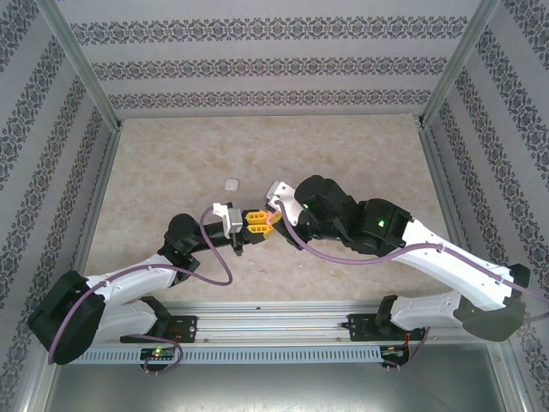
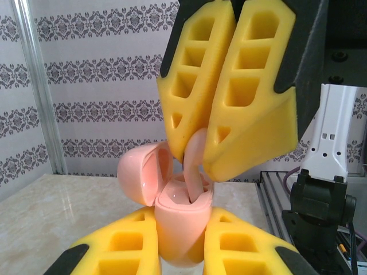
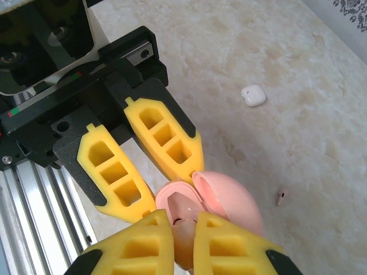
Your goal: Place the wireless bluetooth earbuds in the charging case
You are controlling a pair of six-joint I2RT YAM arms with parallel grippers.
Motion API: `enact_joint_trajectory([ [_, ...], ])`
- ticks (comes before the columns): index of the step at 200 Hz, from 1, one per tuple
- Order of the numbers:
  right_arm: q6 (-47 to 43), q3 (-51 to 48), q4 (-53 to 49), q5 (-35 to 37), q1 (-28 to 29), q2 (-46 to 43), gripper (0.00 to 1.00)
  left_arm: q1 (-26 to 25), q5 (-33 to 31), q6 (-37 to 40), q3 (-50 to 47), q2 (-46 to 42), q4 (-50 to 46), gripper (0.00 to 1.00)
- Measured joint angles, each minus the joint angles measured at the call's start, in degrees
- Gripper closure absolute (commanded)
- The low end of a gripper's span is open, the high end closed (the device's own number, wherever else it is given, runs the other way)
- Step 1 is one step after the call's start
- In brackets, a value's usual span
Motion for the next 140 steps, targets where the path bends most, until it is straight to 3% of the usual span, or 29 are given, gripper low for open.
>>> enact_joint_trajectory([
  [34, 2.58, 0.09, -0.15, -0.17, -0.09, 0.55, 0.97, 0.0, -0.15, -0.07, 0.02, 0.0, -0.35, 1.0],
  [140, 13.27, 6.51, -5.92, 1.09, -0.11, 4.83, 0.69, 0.0, -3.82, -0.7, 0.02, 0.0, -1.29, 1.0],
])
